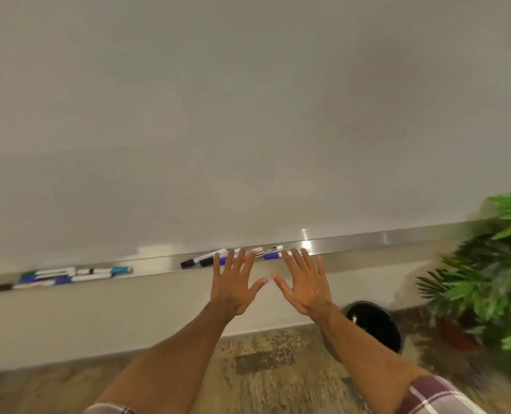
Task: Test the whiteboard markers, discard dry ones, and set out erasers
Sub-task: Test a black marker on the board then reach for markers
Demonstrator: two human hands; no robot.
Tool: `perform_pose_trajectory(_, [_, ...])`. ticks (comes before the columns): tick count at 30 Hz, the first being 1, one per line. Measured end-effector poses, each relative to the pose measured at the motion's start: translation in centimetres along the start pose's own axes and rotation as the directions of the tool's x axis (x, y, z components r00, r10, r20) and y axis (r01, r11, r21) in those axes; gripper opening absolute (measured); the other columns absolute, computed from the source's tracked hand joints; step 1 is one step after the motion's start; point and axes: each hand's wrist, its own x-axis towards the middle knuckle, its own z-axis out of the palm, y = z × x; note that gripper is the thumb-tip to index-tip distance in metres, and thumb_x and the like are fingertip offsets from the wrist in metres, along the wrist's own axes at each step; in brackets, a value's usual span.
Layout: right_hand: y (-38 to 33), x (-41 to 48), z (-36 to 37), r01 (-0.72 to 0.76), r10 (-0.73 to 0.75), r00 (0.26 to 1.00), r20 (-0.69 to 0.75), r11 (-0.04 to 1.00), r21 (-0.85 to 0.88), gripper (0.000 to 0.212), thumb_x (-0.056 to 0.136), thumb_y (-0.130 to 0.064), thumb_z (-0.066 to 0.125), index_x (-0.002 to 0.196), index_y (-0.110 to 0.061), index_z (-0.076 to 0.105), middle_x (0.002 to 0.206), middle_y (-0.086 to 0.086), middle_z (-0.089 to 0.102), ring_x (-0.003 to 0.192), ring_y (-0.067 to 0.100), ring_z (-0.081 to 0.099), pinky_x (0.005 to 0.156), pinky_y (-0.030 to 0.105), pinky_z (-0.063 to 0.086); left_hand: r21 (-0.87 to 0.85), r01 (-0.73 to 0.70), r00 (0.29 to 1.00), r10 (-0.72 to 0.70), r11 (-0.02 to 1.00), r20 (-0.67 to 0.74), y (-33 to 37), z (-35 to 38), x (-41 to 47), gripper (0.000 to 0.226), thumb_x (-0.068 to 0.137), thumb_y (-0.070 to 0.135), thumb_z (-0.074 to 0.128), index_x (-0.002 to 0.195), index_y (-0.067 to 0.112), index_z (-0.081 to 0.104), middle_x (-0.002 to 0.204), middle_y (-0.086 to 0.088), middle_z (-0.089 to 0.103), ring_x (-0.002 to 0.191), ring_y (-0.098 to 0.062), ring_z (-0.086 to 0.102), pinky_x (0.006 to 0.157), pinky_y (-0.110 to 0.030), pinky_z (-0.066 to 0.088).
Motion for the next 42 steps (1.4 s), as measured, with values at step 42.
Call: perform_pose_trajectory(42, [-57.9, 3.2, 10.6, 0.545, -0.548, 0.829, 0.111, 0.836, 0.059, 0.111, 0.062, -0.075, -0.032, 0.15, -0.029, 0.016, 0.157, -0.001, 0.019, 0.146, 0.019, 0.01, 0.115, 0.044, -0.006, -0.019, 0.637, 0.771, -0.636, 0.771, 0.031, -49.3, -0.9, -27.7, 0.082, 0.083, 0.075, -0.007, 0.153, 0.033, -0.013, 0.161, 0.0, -0.018, 0.148, -0.028, -0.016, 0.111, -0.055, -0.022])
